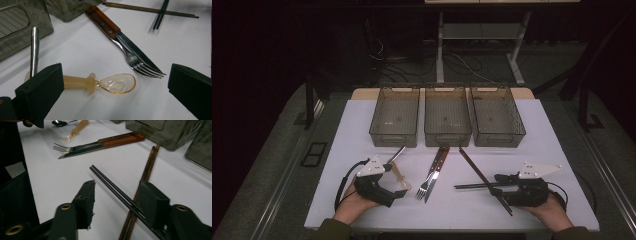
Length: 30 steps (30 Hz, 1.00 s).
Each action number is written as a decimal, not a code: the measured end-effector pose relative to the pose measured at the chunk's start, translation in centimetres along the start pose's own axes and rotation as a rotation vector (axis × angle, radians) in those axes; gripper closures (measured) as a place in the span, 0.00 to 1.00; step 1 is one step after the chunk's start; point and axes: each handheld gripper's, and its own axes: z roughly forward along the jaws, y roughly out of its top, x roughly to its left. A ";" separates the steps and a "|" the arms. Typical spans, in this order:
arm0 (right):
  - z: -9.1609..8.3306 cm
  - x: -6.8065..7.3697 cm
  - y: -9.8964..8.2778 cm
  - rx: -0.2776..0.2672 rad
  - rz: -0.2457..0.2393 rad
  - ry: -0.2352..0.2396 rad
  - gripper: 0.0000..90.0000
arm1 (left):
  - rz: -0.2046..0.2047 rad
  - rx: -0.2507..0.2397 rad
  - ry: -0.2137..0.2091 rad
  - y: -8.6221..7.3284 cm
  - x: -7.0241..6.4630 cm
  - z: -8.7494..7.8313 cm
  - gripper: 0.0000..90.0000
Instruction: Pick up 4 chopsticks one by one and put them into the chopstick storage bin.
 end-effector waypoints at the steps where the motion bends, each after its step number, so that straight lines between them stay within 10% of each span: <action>1: 0.1 0.1 0.0 0.003 -0.005 0.003 0.57 | 0.003 0.001 0.000 0.0 0.0 0.0 0.00; 16: 2.0 1.2 0.6 0.081 -0.068 0.063 0.97 | 0.001 -0.001 -0.008 0.1 -0.1 0.2 0.00; 30: 4.6 1.1 0.7 0.167 -0.098 0.070 1.00 | -0.006 -0.004 -0.015 0.1 -0.1 0.3 0.00</action>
